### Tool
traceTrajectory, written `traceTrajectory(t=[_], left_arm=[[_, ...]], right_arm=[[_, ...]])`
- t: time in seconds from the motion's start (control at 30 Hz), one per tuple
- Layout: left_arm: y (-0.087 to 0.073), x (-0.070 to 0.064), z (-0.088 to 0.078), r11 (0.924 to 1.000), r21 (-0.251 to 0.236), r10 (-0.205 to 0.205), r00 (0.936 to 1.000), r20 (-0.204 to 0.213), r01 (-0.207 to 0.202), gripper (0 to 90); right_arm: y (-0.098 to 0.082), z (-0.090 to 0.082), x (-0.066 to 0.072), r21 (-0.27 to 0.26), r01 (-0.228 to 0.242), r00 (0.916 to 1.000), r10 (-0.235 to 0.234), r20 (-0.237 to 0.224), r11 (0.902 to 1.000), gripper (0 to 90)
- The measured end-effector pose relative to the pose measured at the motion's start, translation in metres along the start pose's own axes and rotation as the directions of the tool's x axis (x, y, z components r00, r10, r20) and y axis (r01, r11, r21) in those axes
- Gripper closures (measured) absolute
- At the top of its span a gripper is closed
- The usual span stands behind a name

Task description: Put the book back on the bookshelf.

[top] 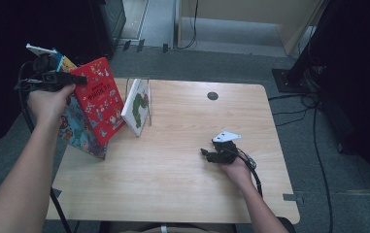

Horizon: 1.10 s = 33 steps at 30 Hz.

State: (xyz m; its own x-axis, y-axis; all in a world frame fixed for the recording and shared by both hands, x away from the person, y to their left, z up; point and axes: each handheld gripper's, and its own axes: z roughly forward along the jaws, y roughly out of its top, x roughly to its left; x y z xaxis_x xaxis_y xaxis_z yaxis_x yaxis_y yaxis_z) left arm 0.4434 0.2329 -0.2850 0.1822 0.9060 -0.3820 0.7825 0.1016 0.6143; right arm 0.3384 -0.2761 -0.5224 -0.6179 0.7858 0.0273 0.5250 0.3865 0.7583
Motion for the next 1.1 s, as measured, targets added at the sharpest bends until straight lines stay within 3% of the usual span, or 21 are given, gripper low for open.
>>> traceTrajectory(t=[0.1, 0.13, 0.5, 0.63, 1.1], left_arm=[[0.0, -0.002, 0.003, 0.9997, 0.013, 0.019, 0.9996, -0.022, -0.019, 79.9], [0.001, 0.0, 0.003, 0.9998, 0.02, 0.004, 0.9999, -0.013, -0.004, 79.9], [0.004, 0.002, 0.0, 0.997, 0.077, -0.002, 1.0, -0.003, 0.002, 78.9], [0.009, 0.001, -0.004, 0.9873, 0.158, 0.016, 0.9999, -0.003, -0.016, 77.8], [0.014, -0.001, -0.008, 0.9568, 0.287, 0.045, 0.999, 0.006, -0.045, 77.0]], right_arm=[[0.0, 0.0, 0.0, 0.0, 0.0, 1.0, 0.0, 0.001, 1.0, 35.1], [0.0, 0.0, 0.0, 0.0, 0.0, 1.0, 0.0, 0.001, 1.0, 35.1], [0.0, 0.0, 0.0, 0.001, 0.001, 1.0, -0.001, 0.001, 1.0, 35.1], [0.0, 0.0, 0.0, 0.0, 0.001, 1.0, -0.001, 0.001, 1.0, 35.1], [0.0, 0.0, 0.0, -0.001, 0.002, 1.0, -0.002, 0.002, 1.0, 35.1]])
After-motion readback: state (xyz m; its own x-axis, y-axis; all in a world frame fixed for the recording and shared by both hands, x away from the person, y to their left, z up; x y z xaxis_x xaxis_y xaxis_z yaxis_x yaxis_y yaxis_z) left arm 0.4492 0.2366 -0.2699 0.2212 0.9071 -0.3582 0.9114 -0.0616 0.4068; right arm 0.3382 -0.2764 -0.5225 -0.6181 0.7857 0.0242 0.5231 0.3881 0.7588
